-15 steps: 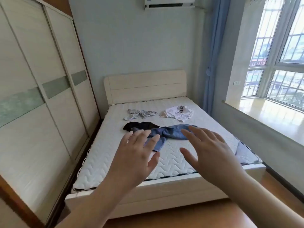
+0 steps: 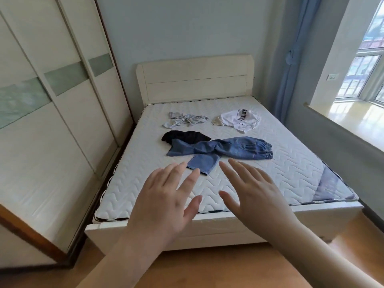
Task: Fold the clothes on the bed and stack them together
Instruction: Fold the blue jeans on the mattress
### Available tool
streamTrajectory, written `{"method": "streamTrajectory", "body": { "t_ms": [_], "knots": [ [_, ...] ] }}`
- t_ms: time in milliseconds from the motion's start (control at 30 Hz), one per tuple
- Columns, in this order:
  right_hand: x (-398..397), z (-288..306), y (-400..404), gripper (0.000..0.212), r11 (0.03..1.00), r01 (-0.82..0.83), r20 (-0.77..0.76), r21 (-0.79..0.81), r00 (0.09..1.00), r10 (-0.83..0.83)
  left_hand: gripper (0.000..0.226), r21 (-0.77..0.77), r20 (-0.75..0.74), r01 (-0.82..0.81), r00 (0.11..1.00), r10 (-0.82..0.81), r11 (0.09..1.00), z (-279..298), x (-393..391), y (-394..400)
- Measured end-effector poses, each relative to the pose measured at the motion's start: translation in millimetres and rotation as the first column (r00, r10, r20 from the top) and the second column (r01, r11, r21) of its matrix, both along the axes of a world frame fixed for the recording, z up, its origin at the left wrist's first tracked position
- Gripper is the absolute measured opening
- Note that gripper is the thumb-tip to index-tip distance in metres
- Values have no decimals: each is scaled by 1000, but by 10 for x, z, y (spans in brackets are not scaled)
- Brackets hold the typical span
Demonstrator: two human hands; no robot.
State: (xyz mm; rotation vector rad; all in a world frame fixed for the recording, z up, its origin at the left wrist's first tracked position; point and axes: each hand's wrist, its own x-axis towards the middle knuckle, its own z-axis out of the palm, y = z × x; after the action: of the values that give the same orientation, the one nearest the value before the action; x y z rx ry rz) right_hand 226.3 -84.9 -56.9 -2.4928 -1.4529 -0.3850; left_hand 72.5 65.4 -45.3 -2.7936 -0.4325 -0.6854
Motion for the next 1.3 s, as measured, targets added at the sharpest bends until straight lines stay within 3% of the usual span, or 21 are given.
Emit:
{"method": "streamTrajectory", "body": {
  "t_ms": [167,400,833,1067,1300],
  "knots": [
    [194,-158,561,65,999,7,-41,-45,999,-9,55,-34,-72,11,997,-13,999,-143,267,521],
    [648,-518,745,64,992,109,-110,-66,987,-116,55,-139,-167,62,982,-85,988,-393,930,935],
    [2495,-915,8,45,933,354,-114,-57,926,-359,47,-210,-168,273,936,-310,939,-969,3263,402],
    [3528,-1020,-283,42,923,375,-130,-81,915,-383,48,-241,-230,208,937,-264,948,-996,4238,131],
    [4154,-1057,173,50,964,254,-186,-84,946,-265,51,-227,-269,103,949,-164,968,-1085,4635,374]
  ]
}}
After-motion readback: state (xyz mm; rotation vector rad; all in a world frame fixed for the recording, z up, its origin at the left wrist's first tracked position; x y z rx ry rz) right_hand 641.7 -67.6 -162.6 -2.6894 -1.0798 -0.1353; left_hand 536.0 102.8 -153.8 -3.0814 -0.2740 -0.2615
